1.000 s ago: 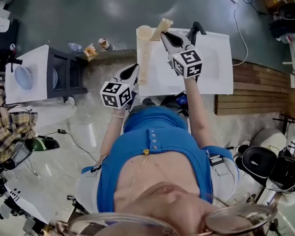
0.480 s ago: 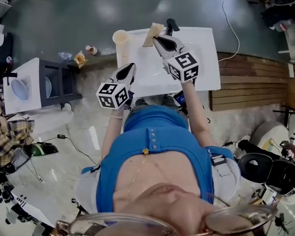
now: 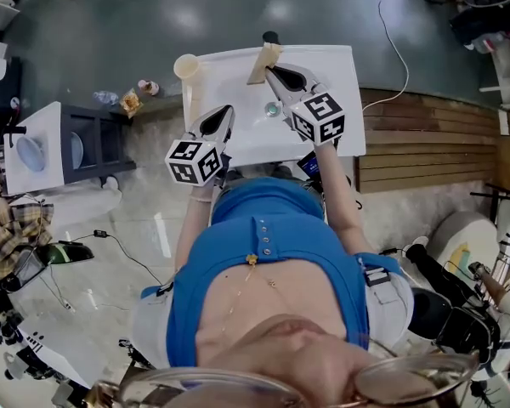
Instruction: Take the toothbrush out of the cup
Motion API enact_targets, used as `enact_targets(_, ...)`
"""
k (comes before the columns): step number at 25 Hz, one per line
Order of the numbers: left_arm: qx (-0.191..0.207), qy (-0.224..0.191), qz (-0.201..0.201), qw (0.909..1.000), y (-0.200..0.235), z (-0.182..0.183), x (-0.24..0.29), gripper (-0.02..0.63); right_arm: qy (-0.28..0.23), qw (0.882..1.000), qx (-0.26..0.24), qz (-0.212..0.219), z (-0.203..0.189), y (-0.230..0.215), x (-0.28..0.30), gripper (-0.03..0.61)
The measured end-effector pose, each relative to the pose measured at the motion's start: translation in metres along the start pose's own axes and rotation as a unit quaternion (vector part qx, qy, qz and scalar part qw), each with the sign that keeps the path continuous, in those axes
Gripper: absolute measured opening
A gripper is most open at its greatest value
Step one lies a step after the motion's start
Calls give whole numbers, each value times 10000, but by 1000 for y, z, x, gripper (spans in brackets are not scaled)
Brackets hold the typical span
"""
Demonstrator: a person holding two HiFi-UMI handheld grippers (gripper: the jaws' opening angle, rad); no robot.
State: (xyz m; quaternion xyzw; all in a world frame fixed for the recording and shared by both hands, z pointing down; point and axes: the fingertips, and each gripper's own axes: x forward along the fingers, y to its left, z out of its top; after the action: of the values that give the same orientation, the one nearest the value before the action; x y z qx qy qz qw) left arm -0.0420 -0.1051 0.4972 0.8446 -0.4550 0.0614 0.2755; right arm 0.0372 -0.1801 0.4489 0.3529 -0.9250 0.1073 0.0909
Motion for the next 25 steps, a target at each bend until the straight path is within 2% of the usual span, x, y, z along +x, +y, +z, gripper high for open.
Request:
enact_targets(12,25,20,-34,10000,-37,-3,42,0,203,9989,156,-395,-23,-72,-54,12)
enact_targets(17,-29,31,-49,10000,-50,-8,57,0,376,9972,66,-649,-34,-101,-74,12)
enact_targets(25,-69,125,-88,9999,-64,-14,77,1,827,9906,238,-1066,-60,-150,-109,12)
